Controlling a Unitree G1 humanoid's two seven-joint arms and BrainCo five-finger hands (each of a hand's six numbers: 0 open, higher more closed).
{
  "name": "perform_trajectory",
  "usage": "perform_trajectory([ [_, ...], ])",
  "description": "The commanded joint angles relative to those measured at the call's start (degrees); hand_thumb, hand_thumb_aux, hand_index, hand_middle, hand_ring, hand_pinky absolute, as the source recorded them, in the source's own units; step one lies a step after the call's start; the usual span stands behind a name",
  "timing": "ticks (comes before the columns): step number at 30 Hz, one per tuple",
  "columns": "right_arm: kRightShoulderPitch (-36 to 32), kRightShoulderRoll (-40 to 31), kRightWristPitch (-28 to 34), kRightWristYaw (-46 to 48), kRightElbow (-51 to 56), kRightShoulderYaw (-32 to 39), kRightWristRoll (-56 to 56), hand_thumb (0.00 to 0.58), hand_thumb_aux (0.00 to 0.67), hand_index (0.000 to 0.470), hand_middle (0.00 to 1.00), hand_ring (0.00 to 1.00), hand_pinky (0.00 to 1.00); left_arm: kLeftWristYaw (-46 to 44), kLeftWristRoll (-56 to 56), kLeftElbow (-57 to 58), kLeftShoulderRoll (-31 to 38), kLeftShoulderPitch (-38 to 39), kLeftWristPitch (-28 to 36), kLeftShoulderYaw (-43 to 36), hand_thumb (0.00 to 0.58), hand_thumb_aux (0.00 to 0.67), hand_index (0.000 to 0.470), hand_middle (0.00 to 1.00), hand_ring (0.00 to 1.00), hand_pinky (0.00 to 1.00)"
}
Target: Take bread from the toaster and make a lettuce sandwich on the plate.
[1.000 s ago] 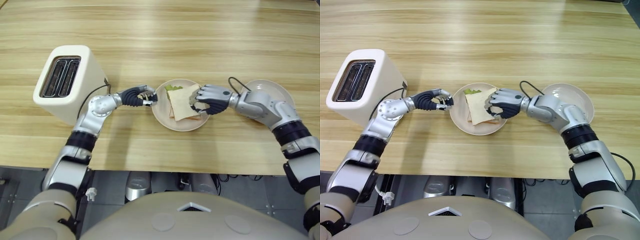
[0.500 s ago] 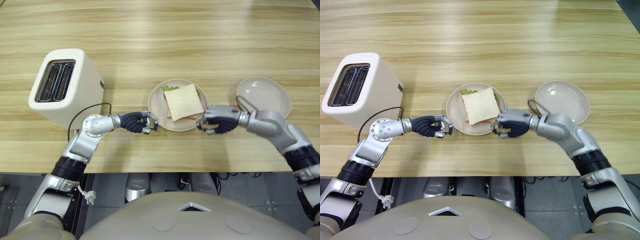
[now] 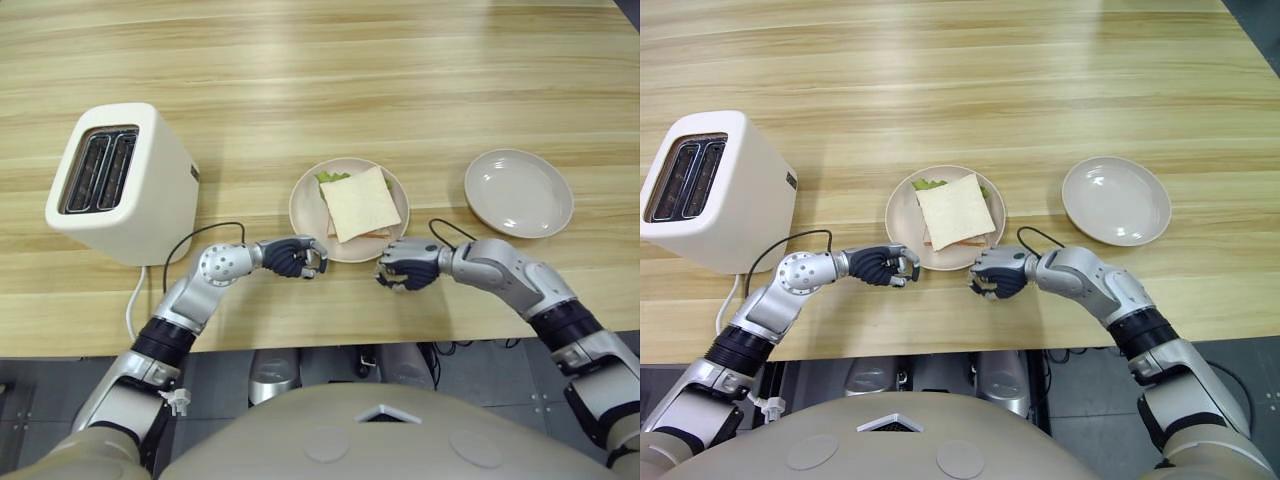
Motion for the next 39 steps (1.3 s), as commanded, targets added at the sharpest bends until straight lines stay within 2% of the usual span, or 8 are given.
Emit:
perform_trajectory([
  [1, -2.54, 1.96, 3.67, -5.19, 3.67, 0.44, -5.40, 0.580, 0.670, 0.460, 1.00, 1.00, 1.00, 4.18, 2.03, 4.94, -1.40, -1.89, 0.57, 0.53, 0.580, 0.670, 0.460, 1.00, 1.00, 1.00],
  [8, -8.00, 6.31, 6.64, -10.69, 10.81, 2.18, -9.24, 0.580, 0.670, 0.460, 1.00, 1.00, 1.00, 9.94, 3.75, 12.85, -2.89, -6.14, 0.79, 1.20, 0.580, 0.670, 0.460, 1.00, 1.00, 1.00],
  [14, -17.09, 10.59, 7.14, -15.67, 23.62, 5.61, -12.05, 0.580, 0.670, 0.460, 1.00, 1.00, 1.00, 13.82, 6.04, 22.63, -4.97, -12.20, 0.23, 0.30, 0.580, 0.670, 0.460, 1.00, 1.00, 1.00],
  [26, -34.55, 21.56, 8.18, -24.75, 52.69, 13.18, -15.40, 0.580, 0.670, 0.460, 1.00, 1.00, 1.00, 20.29, 7.33, 50.04, -12.14, -29.12, -1.73, 0.67, 0.580, 0.670, 0.460, 1.00, 1.00, 1.00],
  [36, -41.53, 25.04, 13.29, -36.88, 61.05, 14.50, -15.30, 0.580, 0.670, 0.460, 1.00, 1.00, 1.00, 27.23, 5.66, 62.48, -17.38, -38.69, -1.97, 4.38, 0.580, 0.670, 0.460, 1.00, 1.00, 1.00],
  [37, -41.90, 25.21, 13.80, -38.65, 61.31, 14.54, -15.30, 0.580, 0.670, 0.460, 1.00, 1.00, 1.00, 28.17, 5.83, 62.83, -17.44, -38.88, -2.47, 4.59, 0.543, 0.502, 0.345, 1.00, 1.00, 1.00],
  [38, -42.18, 25.34, 14.27, -40.27, 61.49, 14.55, -15.27, 0.580, 0.670, 0.460, 0.91, 0.91, 0.91, 29.03, 6.12, 62.97, -17.35, -38.93, -3.10, 4.67, 0.456, 0.360, 0.247, 0.65, 0.65, 0.65],
  [39, -42.32, 25.29, 14.20, -41.86, 61.45, 14.43, -15.09, 0.580, 0.670, 0.460, 0.46, 0.46, 0.46, 29.82, 6.34, 62.55, -17.08, -38.76, -4.13, 4.73, 0.000, 0.000, 0.000, 0.00, 0.00, 0.00],
])
